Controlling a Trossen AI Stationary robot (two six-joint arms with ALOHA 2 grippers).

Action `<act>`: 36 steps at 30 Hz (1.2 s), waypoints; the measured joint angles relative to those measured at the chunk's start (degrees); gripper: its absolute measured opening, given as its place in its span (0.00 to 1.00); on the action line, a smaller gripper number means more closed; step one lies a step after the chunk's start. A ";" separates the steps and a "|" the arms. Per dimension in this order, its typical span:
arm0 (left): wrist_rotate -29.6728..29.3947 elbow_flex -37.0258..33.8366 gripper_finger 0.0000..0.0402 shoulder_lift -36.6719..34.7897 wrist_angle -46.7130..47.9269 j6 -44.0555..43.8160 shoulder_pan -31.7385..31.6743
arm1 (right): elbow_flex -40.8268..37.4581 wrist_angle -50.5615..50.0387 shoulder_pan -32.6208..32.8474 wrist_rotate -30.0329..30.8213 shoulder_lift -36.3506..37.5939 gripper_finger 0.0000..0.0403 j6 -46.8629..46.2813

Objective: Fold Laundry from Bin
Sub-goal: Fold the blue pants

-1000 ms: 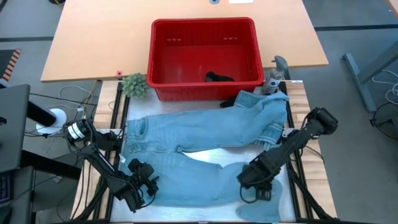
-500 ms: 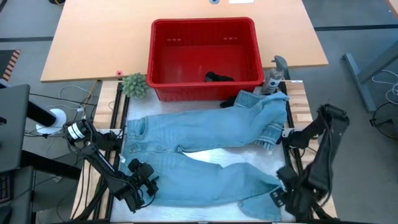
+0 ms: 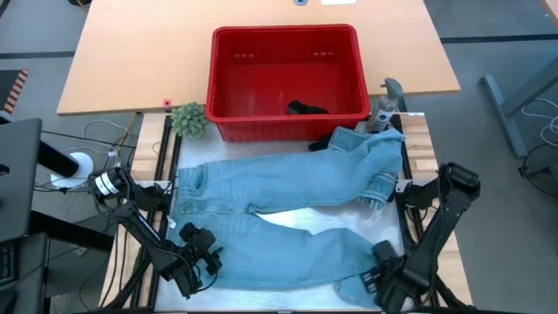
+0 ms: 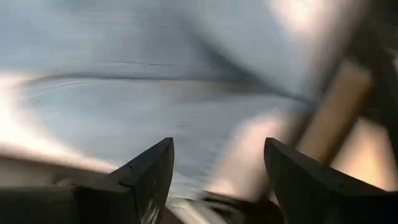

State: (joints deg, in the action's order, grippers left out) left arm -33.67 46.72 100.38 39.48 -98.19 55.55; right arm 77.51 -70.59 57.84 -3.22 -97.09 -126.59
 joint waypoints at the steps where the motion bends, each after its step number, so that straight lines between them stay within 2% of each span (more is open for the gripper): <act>1: 0.00 -0.01 0.67 0.00 -0.04 0.00 -0.01 | 0.07 3.61 0.25 3.36 -0.16 0.68 2.45; 3: 0.00 -0.01 0.67 0.00 -0.17 0.00 -0.01 | 0.19 11.65 0.20 7.13 -1.02 0.68 10.58; 5: 0.00 0.00 0.67 0.00 -0.17 -0.02 -0.01 | 0.25 17.93 -0.17 7.25 -2.66 0.68 20.99; 9: 0.02 -0.01 0.67 0.00 -0.22 -0.01 -0.01 | 0.23 26.19 -1.50 4.85 -7.29 0.68 37.24; 13: 0.35 0.02 0.67 -0.02 -0.34 -0.05 -0.03 | 0.23 29.37 -3.99 0.81 -11.08 0.68 44.53; 21: 0.29 0.02 0.67 -0.02 -0.39 -0.28 -0.03 | 0.23 27.51 -6.28 0.96 -14.39 0.68 51.94; 29: 0.33 0.02 0.67 0.00 -0.30 -1.00 -0.03 | 0.25 24.13 -5.55 0.11 -17.82 0.67 51.76; 33: 0.44 0.04 0.67 0.00 -0.34 -1.11 -0.06 | 0.90 23.64 -5.38 -2.96 -22.12 0.61 51.86; 36: 0.91 0.04 0.67 -0.02 -0.34 -1.29 -0.09 | 2.33 22.15 -5.22 -3.52 -23.67 0.52 52.75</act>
State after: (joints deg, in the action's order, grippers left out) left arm -32.76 46.76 100.36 39.13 -99.48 55.46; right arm 79.84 -48.44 52.62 -6.74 -120.75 -73.84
